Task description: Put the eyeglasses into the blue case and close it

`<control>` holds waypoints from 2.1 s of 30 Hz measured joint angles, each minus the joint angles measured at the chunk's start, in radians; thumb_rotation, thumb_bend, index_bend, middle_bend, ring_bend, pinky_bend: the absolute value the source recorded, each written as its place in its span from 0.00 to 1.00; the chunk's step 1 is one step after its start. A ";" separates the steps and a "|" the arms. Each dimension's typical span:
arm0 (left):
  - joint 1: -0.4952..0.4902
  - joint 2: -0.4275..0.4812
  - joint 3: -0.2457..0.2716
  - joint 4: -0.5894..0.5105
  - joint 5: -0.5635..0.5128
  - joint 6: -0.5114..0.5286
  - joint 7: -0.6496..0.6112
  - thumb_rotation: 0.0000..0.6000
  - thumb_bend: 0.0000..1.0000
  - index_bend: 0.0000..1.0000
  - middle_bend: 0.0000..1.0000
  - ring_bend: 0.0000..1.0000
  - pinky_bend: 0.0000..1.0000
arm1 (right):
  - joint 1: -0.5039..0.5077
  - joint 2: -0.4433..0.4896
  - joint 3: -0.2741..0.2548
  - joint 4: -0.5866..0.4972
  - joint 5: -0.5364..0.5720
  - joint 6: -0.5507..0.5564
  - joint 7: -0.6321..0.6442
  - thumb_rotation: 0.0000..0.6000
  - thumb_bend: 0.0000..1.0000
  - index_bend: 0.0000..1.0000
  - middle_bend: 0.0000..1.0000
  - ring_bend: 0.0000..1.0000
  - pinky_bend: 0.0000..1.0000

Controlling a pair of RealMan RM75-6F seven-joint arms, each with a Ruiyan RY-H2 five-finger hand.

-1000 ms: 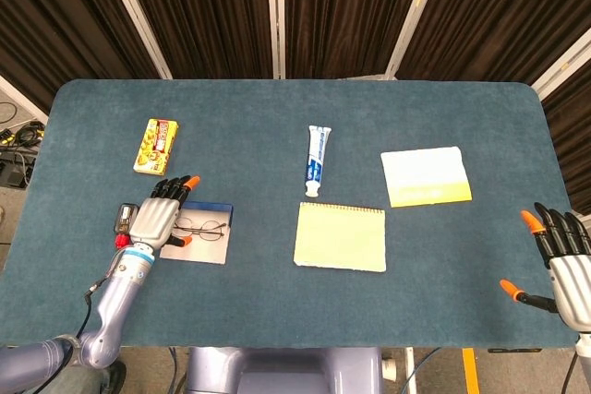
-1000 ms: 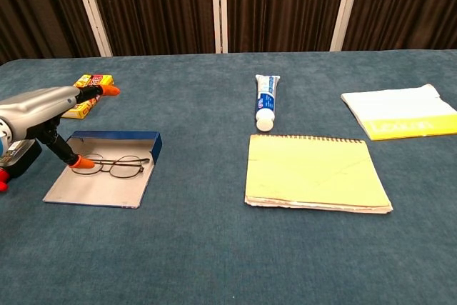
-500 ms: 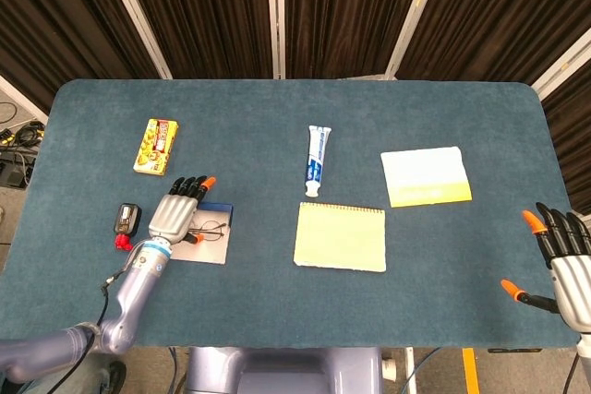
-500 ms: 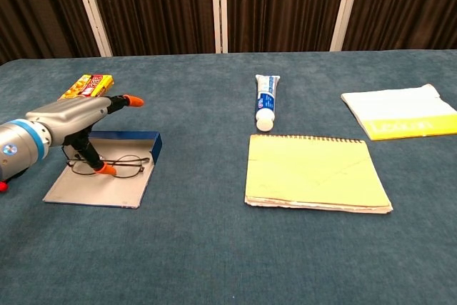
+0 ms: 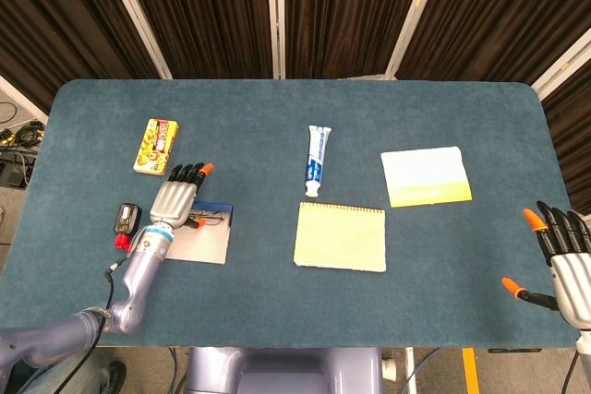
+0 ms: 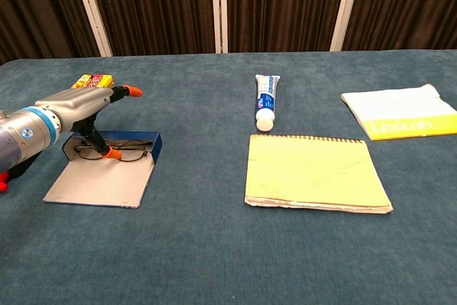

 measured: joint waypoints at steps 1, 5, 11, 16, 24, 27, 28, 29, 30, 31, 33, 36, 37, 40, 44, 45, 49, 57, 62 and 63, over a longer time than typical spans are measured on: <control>0.000 0.002 0.000 0.001 0.004 -0.001 -0.004 1.00 0.15 0.00 0.00 0.00 0.00 | 0.001 -0.001 0.000 0.000 0.000 -0.001 -0.001 1.00 0.00 0.00 0.00 0.00 0.00; 0.006 0.026 0.006 -0.011 0.025 0.007 -0.023 1.00 0.15 0.00 0.00 0.00 0.00 | 0.001 -0.002 -0.001 -0.001 0.001 -0.004 -0.005 1.00 0.00 0.00 0.00 0.00 0.00; 0.026 0.071 0.020 -0.062 0.038 0.022 -0.031 1.00 0.16 0.00 0.00 0.00 0.00 | 0.000 0.001 0.000 -0.003 0.001 -0.001 -0.001 1.00 0.00 0.00 0.00 0.00 0.00; 0.054 0.125 0.035 -0.143 0.063 0.059 -0.039 1.00 0.16 0.00 0.00 0.00 0.00 | -0.002 0.005 -0.002 -0.006 -0.005 0.005 0.007 1.00 0.00 0.01 0.00 0.00 0.00; 0.126 0.247 0.121 -0.321 0.182 0.152 -0.037 1.00 0.15 0.04 0.00 0.00 0.00 | -0.005 0.011 -0.006 -0.013 -0.022 0.016 0.019 1.00 0.00 0.01 0.00 0.00 0.00; 0.151 0.265 0.162 -0.347 0.228 0.177 -0.034 1.00 0.16 0.18 0.00 0.00 0.00 | -0.007 0.013 -0.009 -0.014 -0.027 0.019 0.026 1.00 0.00 0.01 0.00 0.00 0.00; 0.157 0.265 0.172 -0.348 0.241 0.184 -0.034 1.00 0.16 0.22 0.00 0.00 0.00 | -0.007 0.014 -0.009 -0.014 -0.028 0.020 0.027 1.00 0.00 0.01 0.00 0.00 0.00; 0.165 0.263 0.183 -0.346 0.257 0.193 -0.034 1.00 0.16 0.26 0.00 0.00 0.00 | -0.007 0.015 -0.009 -0.014 -0.028 0.020 0.029 1.00 0.00 0.01 0.00 0.00 0.00; 0.171 0.260 0.190 -0.344 0.266 0.198 -0.036 1.00 0.17 0.29 0.00 0.00 0.00 | -0.007 0.015 -0.009 -0.015 -0.029 0.021 0.030 1.00 0.00 0.01 0.00 0.00 0.00; 0.176 0.256 0.195 -0.340 0.273 0.202 -0.038 1.00 0.17 0.31 0.00 0.00 0.00 | -0.008 0.016 -0.009 -0.015 -0.030 0.022 0.032 1.00 0.00 0.01 0.00 0.00 0.00; 0.183 0.242 0.203 -0.324 0.286 0.208 -0.045 1.00 0.20 0.33 0.00 0.00 0.00 | -0.008 0.018 -0.010 -0.015 -0.031 0.024 0.037 1.00 0.00 0.01 0.00 0.00 0.00; 0.189 0.210 0.211 -0.287 0.303 0.213 -0.056 1.00 0.23 0.35 0.00 0.00 0.00 | -0.008 0.020 -0.009 -0.013 -0.029 0.023 0.045 1.00 0.00 0.01 0.00 0.00 0.00; 0.190 0.201 0.212 -0.276 0.308 0.214 -0.060 1.00 0.23 0.35 0.00 0.00 0.00 | -0.008 0.020 -0.009 -0.013 -0.029 0.022 0.046 1.00 0.00 0.01 0.00 0.00 0.00; 0.194 0.173 0.217 -0.244 0.323 0.212 -0.080 1.00 0.23 0.38 0.00 0.00 0.00 | -0.007 0.020 -0.008 -0.011 -0.027 0.020 0.046 1.00 0.00 0.01 0.00 0.00 0.00; 0.201 0.144 0.226 -0.205 0.344 0.211 -0.100 1.00 0.23 0.42 0.00 0.00 0.00 | -0.006 0.019 -0.008 -0.009 -0.024 0.018 0.047 1.00 0.00 0.01 0.00 0.00 0.00; 0.202 0.141 0.228 -0.201 0.347 0.210 -0.105 1.00 0.23 0.42 0.00 0.00 0.00 | -0.006 0.019 -0.008 -0.009 -0.024 0.017 0.047 1.00 0.00 0.01 0.00 0.00 0.00; 0.210 0.128 0.236 -0.178 0.361 0.206 -0.121 1.00 0.23 0.43 0.00 0.00 0.00 | -0.005 0.020 -0.007 -0.010 -0.024 0.017 0.048 1.00 0.00 0.01 0.00 0.00 0.00; 0.218 0.110 0.240 -0.154 0.378 0.201 -0.140 1.00 0.23 0.42 0.00 0.00 0.00 | -0.007 0.021 -0.008 -0.010 -0.026 0.020 0.051 1.00 0.00 0.01 0.00 0.00 0.00; 0.218 0.093 0.232 -0.128 0.388 0.203 -0.152 1.00 0.23 0.42 0.00 0.00 0.00 | -0.007 0.021 -0.008 -0.009 -0.024 0.019 0.054 1.00 0.00 0.01 0.00 0.00 0.00; 0.218 0.091 0.231 -0.124 0.388 0.203 -0.153 1.00 0.23 0.42 0.00 0.00 0.00 | -0.007 0.021 -0.008 -0.009 -0.023 0.019 0.054 1.00 0.00 0.01 0.00 0.00 0.00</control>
